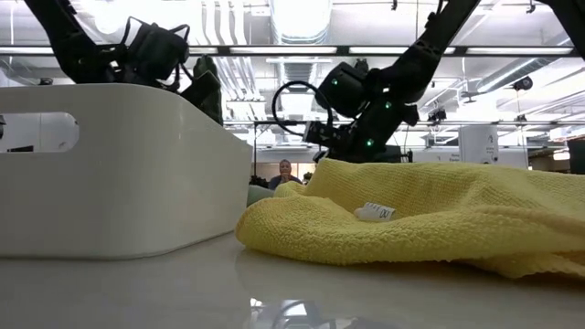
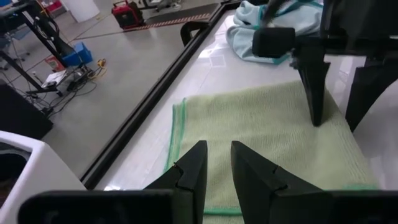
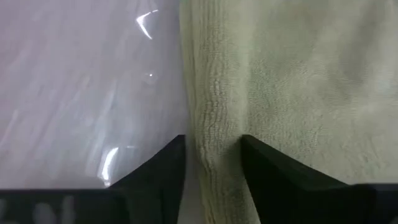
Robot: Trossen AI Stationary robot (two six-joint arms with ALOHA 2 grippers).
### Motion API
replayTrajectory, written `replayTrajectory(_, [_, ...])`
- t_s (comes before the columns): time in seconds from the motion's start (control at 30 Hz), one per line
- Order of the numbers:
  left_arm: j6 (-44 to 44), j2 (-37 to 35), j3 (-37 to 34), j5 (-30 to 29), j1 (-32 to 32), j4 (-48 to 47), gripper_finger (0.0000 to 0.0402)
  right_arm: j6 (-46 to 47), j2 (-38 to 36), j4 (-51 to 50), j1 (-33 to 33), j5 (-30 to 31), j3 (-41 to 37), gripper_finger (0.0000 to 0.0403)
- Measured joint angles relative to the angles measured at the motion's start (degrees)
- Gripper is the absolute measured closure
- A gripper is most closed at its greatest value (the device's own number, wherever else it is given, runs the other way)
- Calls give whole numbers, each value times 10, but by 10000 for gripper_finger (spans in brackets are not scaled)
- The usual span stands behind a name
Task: Fold microfiber towels
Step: Fold the green microfiber towel
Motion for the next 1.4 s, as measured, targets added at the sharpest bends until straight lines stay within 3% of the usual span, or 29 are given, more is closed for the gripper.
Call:
replayTrajectory(0.3, [0, 7, -1, 0, 0, -1, 343, -29, 13, -4, 3, -1, 16, 386])
replayTrajectory(1.03, [-26, 163, 25, 0, 1, 76, 343, -8, -25, -241, 40, -2, 114, 394])
replayTrajectory(1.23, [-10, 182, 37, 0, 2, 76, 344, -8, -37, -312, 39, -76, 158, 394])
replayTrajectory(1.4, [4, 202, 49, 0, 5, 75, 343, -8, -39, -325, 37, -93, 191, 394])
